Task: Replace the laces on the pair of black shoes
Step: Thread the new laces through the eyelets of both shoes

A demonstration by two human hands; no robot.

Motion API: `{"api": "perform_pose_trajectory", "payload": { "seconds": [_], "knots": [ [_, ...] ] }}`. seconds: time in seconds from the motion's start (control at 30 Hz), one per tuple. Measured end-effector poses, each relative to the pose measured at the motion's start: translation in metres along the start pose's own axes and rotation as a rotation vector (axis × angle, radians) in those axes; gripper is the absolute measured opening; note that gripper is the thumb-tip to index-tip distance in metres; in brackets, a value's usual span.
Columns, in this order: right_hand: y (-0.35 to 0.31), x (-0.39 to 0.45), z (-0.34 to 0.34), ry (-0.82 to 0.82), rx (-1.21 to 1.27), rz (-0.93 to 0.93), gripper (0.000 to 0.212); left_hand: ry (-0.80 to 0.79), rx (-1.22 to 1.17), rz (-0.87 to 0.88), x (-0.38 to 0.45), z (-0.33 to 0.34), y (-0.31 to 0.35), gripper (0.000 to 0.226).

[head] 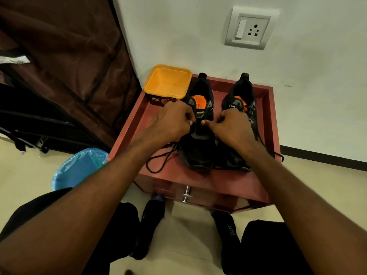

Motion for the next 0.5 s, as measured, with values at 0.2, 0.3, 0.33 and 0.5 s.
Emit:
{"api": "perform_pose_trajectory", "payload": {
  "seconds": [0.2, 0.3, 0.33, 0.5],
  "knots": [
    [0.007, 0.012, -0.001, -0.061, 0.097, 0.107, 0.034, 0.039, -0.031, 0.061, 0.003, 0.005, 0.0, 0.002],
    [0.013, 0.013, 0.0, -0.075, 0.186, 0.188, 0.038, 0.049, -0.007, 0.116, 0.003, 0.006, 0.001, 0.002],
    [0.014, 0.013, 0.001, -0.078, 0.206, 0.21, 0.04, 0.049, 0.009, 0.136, 0.003, 0.007, 0.001, 0.004],
    [0.013, 0.013, 0.0, -0.096, 0.281, 0.268, 0.041, 0.078, 0.092, 0.199, 0.001, 0.01, 0.005, 0.018]
  ]
}}
Point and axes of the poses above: each hand's wrist, its own x-axis towards the middle knuckle, its own z-axis out of the palm, y = z × x, the point moved 3 cm from there along x, towards the middle knuckle, and after that the axes turned 7 degrees about y, right-handed, at the moved point
